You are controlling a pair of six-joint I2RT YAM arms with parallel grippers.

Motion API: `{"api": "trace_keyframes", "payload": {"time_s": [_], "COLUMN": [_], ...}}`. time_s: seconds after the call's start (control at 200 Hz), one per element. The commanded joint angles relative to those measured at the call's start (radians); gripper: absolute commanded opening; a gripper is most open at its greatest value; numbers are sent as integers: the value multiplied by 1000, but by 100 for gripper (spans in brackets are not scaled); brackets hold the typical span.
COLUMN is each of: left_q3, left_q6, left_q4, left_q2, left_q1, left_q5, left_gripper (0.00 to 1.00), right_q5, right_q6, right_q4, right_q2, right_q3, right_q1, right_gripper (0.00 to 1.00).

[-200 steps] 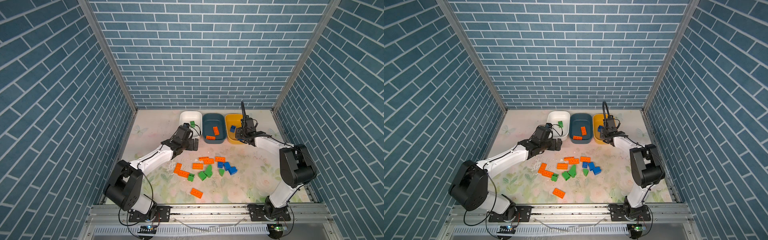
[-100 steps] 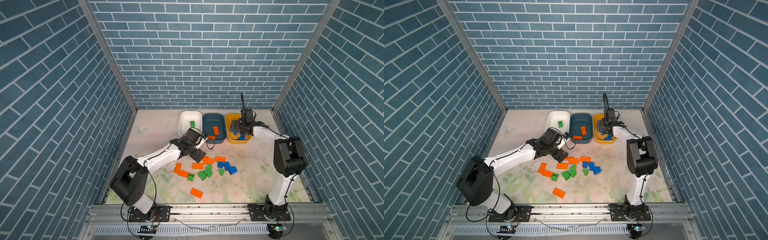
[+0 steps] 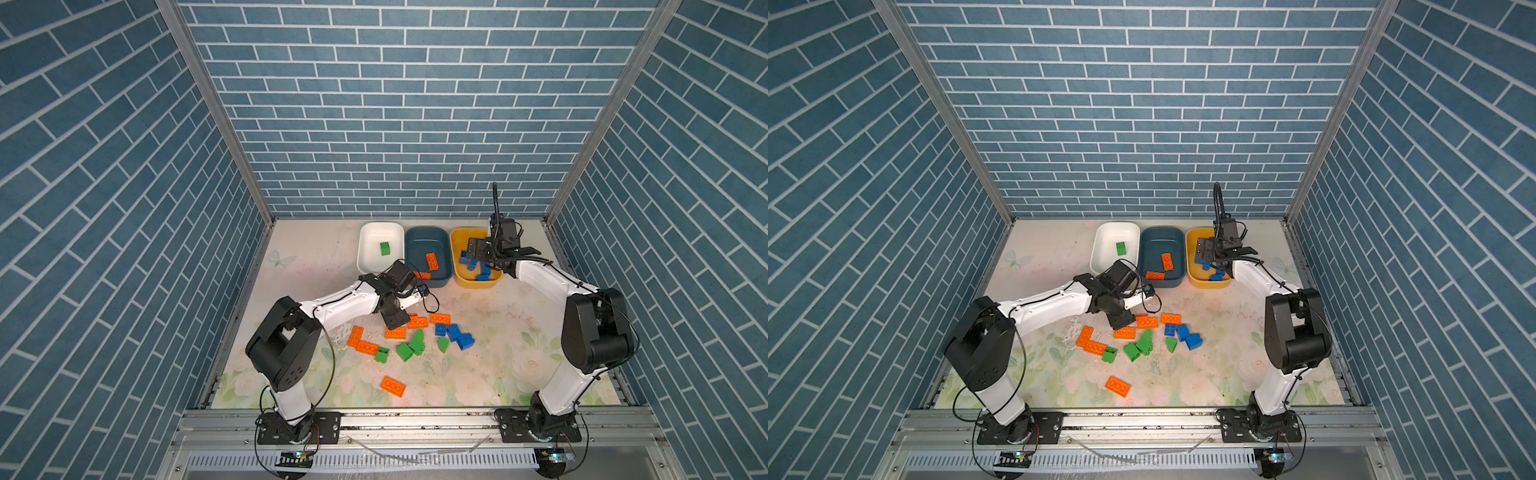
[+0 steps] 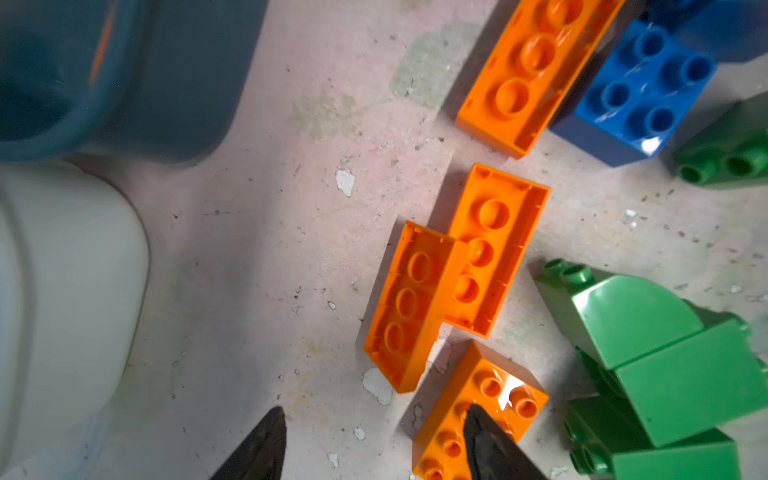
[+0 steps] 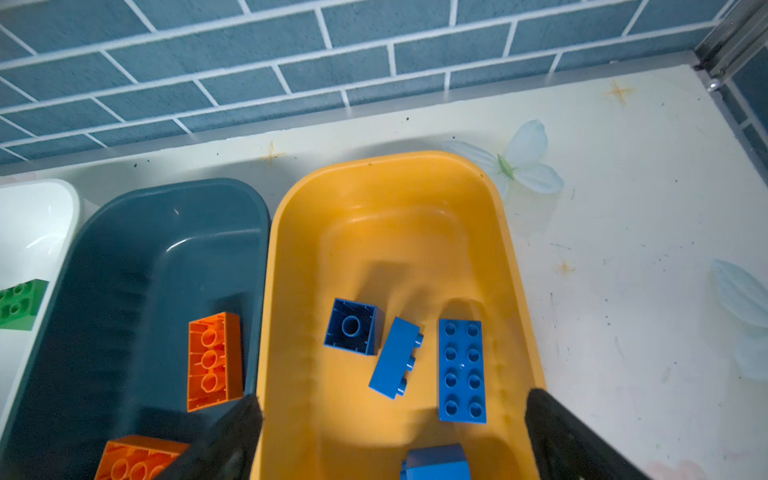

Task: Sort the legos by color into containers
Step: 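Lower the left gripper onto an orange 2x4 brick and grasp it, then drop the orange brick into the teal tub while the right moves to the pile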

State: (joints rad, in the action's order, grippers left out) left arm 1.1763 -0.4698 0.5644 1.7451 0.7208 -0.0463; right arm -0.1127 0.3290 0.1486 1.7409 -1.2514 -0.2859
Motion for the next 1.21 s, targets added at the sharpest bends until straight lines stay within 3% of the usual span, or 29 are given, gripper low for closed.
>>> {"api": "trace_keyframes", "payload": {"time_s": [0.0,0.105,0.375,0.56,0.63,0.84,1.06,1.2], "left_q3": [34,55,40,34,29,37,18,12], "left_q6": [-50,-65,-74,-75,-73,-62,6,92], "left_q4": [52,49,-21,-42,-54,-48,-116,-200], "left_q2": [27,66,109,136,140,140,73,1], "left_q1": [10,15,23,24,23,21,-15,-55], "left_q5": [0,-3,6,2,2,-9,-72,-112], "left_gripper": [69,63,59,42,38,11,1,0], "right_q5": [-12,-20,-20,-5,19,108,253,372], "right_q6": [35,38,50,48,47,-8,-146,-232], "right_q4": [-31,-41,-60,-82,-117,-231,-303,-279], "right_q2": [-43,-44,-65,-72,-80,-136,-191,-224], "right_q3": [54,70,105,118,136,216,305,341], "right_q1": [-2,-2,-3,-3,-4,-3,-4,-4], "right_gripper": [99,99,99,99,99,99,99,99]}}
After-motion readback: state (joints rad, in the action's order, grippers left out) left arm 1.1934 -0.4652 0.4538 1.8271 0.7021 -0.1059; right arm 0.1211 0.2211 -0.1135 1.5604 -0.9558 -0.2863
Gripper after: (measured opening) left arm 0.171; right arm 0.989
